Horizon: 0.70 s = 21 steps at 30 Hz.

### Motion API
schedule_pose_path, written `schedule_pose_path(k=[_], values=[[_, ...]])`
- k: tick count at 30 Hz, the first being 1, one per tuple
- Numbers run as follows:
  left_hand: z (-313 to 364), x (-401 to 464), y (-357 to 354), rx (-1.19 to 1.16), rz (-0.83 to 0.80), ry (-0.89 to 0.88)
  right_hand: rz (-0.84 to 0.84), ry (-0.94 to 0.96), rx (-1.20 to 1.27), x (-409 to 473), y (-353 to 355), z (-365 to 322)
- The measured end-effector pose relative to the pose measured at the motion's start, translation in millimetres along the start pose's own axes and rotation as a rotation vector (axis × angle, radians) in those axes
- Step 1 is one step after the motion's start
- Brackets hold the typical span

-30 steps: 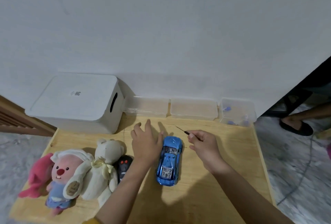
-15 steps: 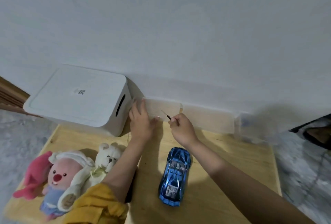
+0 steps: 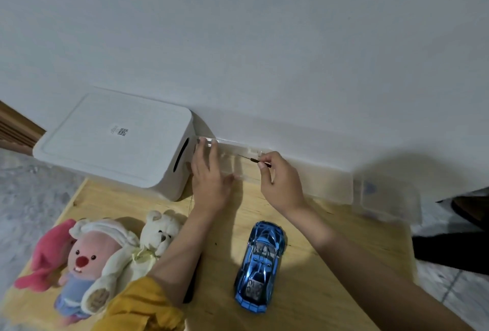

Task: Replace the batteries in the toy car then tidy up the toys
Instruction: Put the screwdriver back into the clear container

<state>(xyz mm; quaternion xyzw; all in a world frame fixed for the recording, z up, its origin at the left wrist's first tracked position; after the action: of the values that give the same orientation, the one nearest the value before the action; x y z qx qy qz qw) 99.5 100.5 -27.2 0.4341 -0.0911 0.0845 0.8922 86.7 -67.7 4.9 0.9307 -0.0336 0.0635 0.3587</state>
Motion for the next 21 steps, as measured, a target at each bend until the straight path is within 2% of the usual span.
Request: schedule_pose_path(k=[4, 8, 15, 19, 21], values=[[1.7, 6.3, 2.0, 0.059, -0.033, -0.055, 0.068, 0.056, -0.217, -1.9, -12.3, 3.5], [1.5, 8.9, 1.5, 0.087, -0.033, -0.077, 0.115, -0.022, -0.365, 3.2, -29.9, 9.2], [-1.4, 9.3, -1.7, 0.103, -0.021, -0.08, 0.146, -0.078, -0.35, -0.7, -34.6, 15.0], [-1.9, 9.3, -3.4, 0.103, -0.016, -0.072, 0.328, 0.045, -0.308, -16.1, -3.3, -3.9], [-0.9, 7.1, -2.0, 0.092, -0.007, -0.068, 0.347, 0.116, -0.312, -14.7, 8.5, -12.7]])
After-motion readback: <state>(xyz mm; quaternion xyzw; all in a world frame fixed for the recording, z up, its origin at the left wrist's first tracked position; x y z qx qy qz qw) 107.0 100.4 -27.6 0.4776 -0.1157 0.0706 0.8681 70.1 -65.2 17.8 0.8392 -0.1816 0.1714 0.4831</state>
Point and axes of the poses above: each hand's wrist, its own x-axis towards the middle knuckle, its own y-axis out of the back of the hand, z = x × y, the point moved 9 cm from there along x, towards the middle knuckle, and after that the axes turned 6 degrees about -x, right-handed, at the moved point
